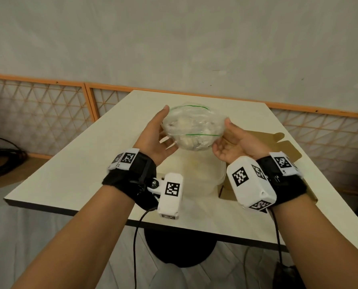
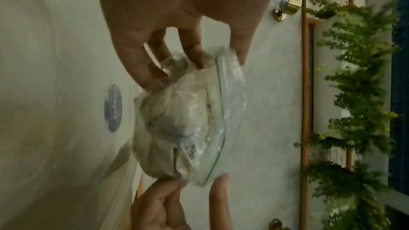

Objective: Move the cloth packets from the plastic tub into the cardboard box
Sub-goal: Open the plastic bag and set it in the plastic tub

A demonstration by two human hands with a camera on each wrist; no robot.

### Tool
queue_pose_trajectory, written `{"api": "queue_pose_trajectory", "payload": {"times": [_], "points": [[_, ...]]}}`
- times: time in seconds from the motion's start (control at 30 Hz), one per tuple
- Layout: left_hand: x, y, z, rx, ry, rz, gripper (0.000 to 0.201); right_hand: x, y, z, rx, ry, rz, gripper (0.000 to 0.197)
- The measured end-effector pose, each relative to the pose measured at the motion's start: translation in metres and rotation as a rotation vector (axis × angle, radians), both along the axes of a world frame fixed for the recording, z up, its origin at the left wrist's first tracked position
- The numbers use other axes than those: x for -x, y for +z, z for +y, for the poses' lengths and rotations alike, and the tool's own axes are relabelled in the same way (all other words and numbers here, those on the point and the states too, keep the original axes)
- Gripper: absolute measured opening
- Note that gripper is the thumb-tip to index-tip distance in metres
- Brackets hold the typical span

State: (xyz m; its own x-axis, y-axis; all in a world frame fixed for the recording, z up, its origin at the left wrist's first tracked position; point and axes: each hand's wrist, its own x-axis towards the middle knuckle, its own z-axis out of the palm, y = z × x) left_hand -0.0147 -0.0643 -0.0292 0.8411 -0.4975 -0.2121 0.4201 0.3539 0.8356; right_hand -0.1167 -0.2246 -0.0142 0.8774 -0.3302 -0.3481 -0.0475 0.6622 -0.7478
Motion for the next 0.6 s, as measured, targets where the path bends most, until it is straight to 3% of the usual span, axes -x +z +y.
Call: {"api": "queue_pose_trajectory", "payload": {"times": [0.03, 0.1, 0.17, 0.2, 0.33, 0.47, 0.53, 0.6], "points": [[0.0, -0.001, 0.001, 0.028, 0.01, 0.016, 0.039, -0.001, -0.001, 0.001, -0.037, 0.002, -0.003, 0.025], [0.0, -0.002, 0.002, 0.031, 0.008, 0.06, 0.034, -0.003, -0.007, -0.001, -0.117, 0.038, -0.072, 0.046], [0.0, -0.004, 0.004, -0.012, -0.058, 0.129, 0.047, -0.003, -0.014, -0.006, -0.153, 0.059, -0.132, 0.069], [0.001, -0.005, 0.005, 0.004, -0.095, 0.163, 0.051, -0.003, -0.016, -0.007, -0.15, 0.065, -0.142, 0.069], [0.002, -0.001, 0.003, 0.181, -0.057, 0.303, 0.039, 0.0, -0.015, 0.0, -0.008, 0.04, -0.089, 0.009], [-0.001, -0.002, -0.003, 0.191, 0.015, 0.373, 0.04, -0.003, -0.022, 0.005, 0.167, -0.011, -0.08, 0.01], [-0.001, -0.007, -0.005, 0.171, 0.06, 0.332, 0.04, -0.002, -0.024, 0.007, 0.178, -0.035, -0.055, 0.014], [0.001, -0.011, -0.002, 0.139, 0.039, 0.254, 0.042, 0.002, -0.021, 0.007, 0.162, -0.027, -0.034, 0.006]]}}
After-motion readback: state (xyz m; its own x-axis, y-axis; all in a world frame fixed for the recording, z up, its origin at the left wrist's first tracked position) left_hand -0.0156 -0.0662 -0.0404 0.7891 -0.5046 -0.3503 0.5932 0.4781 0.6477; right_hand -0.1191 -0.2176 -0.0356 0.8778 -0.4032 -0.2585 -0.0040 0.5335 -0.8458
